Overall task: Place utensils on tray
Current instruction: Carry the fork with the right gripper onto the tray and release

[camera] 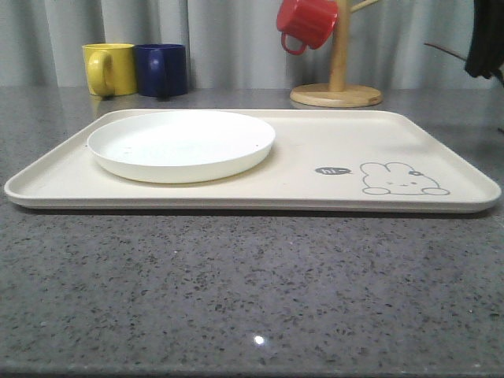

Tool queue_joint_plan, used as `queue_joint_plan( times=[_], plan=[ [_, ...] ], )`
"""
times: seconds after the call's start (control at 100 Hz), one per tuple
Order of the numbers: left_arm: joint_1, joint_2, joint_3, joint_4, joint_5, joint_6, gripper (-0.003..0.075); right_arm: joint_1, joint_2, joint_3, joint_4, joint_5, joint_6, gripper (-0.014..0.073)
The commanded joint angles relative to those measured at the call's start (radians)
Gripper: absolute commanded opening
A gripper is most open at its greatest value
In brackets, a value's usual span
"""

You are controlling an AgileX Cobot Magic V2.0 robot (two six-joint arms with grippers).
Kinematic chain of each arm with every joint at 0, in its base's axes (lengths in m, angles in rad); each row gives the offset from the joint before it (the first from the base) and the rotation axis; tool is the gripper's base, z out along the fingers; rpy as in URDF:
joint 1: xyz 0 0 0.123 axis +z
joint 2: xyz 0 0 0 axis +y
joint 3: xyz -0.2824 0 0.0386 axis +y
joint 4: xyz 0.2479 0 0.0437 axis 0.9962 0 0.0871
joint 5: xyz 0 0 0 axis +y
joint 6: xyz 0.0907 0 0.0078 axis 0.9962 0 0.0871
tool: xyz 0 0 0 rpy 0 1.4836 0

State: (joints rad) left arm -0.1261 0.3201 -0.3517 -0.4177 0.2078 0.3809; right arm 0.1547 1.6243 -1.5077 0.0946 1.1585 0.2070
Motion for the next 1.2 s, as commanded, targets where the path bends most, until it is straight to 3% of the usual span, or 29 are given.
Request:
queue_joint_plan(
  times=[0.0, 0.3, 0.69, 0.81, 1.02, 1.19],
  plan=[
    [-0.004, 0.006, -0.026, -0.008, -0.081, -0.003, -0.0018, 0.066, -0.043, -0.030, 0.003, -0.044, 0.069, 0.0010],
    [-0.004, 0.006, -0.026, -0.008, -0.081, -0.003, -0.0018, 0.268, 0.056, -0.030, -0.031, -0.168, 0.219, 0.0010],
    [-0.004, 0.006, -0.026, -0.008, -0.081, -0.003, -0.0018, 0.290, 0.163, -0.030, -0.031, -0.211, 0.259, 0.0016],
    [-0.004, 0.006, -0.026, -0.008, -0.081, -0.003, -0.0018, 0.290, 0.167, -0.030, -0.030, -0.210, 0.259, 0.0085],
    [-0.004, 0.006, -0.026, -0.008, -0.081, -0.003, -0.0018, 0.290, 0.165, -0.030, -0.030, -0.212, 0.259, 0.0323],
    [-0.004, 0.006, -0.026, -0.008, -0.081, -0.003, -0.0018, 0.286, 0.141, -0.034, -0.052, -0.210, 0.226, 0.0364]
  ],
)
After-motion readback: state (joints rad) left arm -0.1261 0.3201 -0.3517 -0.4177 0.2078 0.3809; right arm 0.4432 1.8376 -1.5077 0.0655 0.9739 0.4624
